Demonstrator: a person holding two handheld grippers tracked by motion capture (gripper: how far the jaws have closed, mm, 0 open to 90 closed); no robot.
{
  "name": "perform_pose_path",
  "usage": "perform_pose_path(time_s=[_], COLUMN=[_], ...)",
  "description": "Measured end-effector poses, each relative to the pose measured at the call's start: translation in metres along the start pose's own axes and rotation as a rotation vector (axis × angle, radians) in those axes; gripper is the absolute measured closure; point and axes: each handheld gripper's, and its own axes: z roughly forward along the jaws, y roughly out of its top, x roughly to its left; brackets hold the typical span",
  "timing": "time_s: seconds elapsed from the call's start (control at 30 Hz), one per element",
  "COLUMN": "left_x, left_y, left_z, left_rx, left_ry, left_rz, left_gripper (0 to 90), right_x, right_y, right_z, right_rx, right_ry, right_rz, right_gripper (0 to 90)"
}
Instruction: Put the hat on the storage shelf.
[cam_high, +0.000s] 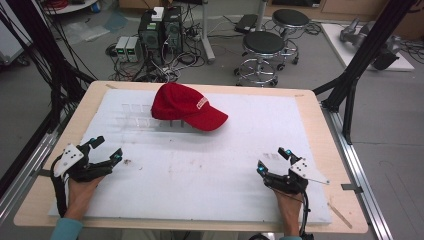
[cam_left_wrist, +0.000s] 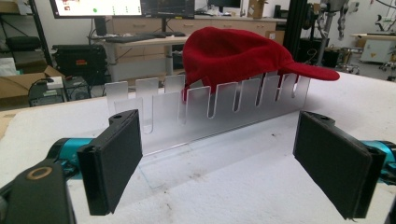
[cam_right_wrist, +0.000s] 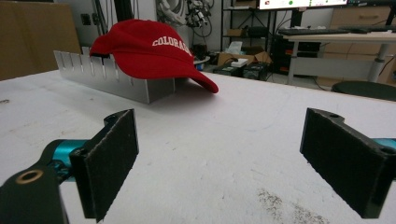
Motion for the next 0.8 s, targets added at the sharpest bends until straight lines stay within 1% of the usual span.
perform_pose_path(time_s=[0.1, 0.2, 0.23, 0.27, 0.3, 0.33, 0.37, 0.4, 0.5, 0.53, 0.57, 0.6, 0.67, 0.8], left_x=[-0.001, 0.000, 0.000, 0.002, 0.002, 0.003, 0.003, 0.005, 0.009, 0.011, 0.011, 0.013, 0.016, 0.019], left_y=[0.001, 0.003, 0.003, 0.007, 0.010, 0.013, 0.013, 0.022, 0.036, 0.040, 0.040, 0.046, 0.057, 0.074], left_z=[0.001, 0.003, 0.003, 0.003, 0.003, 0.003, 0.003, 0.005, 0.008, 0.010, 0.010, 0.012, 0.019, 0.031], left_rx=[0.009, 0.035, 0.035, 0.036, 0.027, 0.028, 0.028, 0.030, 0.047, 0.056, 0.056, 0.071, 0.096, 0.128], left_ry=[-0.008, -0.012, -0.012, -0.024, -0.023, -0.027, -0.027, -0.034, -0.042, -0.043, -0.043, -0.047, -0.068, -0.098], left_rz=[0.007, 0.006, 0.006, 0.006, -0.001, -0.002, -0.002, 0.000, 0.012, 0.015, 0.015, 0.017, 0.011, 0.024], left_gripper=[15.9, 16.1, 16.1, 16.1, 16.1, 16.1, 16.0, 16.0, 16.0, 16.0, 15.9, 15.8, 15.8, 15.8], right_x=[0.000, 0.000, 0.000, 0.000, 0.000, 0.000, 0.000, 0.000, 0.000, 0.000, 0.000, 0.001, 0.001, 0.001], right_y=[0.000, 0.000, 0.000, 0.000, 0.000, 0.000, 0.000, 0.000, 0.000, 0.000, 0.000, 0.000, 0.000, 0.000], right_z=[0.000, 0.000, 0.000, 0.000, 0.000, 0.000, 0.000, 0.000, 0.000, 0.000, 0.000, 0.000, 0.000, 0.000], right_rx=[0.000, 0.000, 0.000, 0.001, -0.002, 0.001, 0.002, -0.001, -0.002, -0.005, -0.005, -0.001, -0.002, -0.007], right_ry=[0.000, 0.000, 0.002, 0.003, 0.001, 0.004, 0.002, 0.000, -0.006, -0.005, -0.005, -0.001, -0.004, -0.004], right_rz=[0.008, 0.000, 0.000, 0.002, -0.004, 0.002, 0.004, 0.000, -0.003, -0.005, -0.005, -0.001, 0.002, -0.008], right_gripper=[10.5, 10.5, 10.5, 10.5, 10.5, 10.5, 10.5, 10.5, 10.5, 10.6, 10.6, 10.5, 10.5, 10.5])
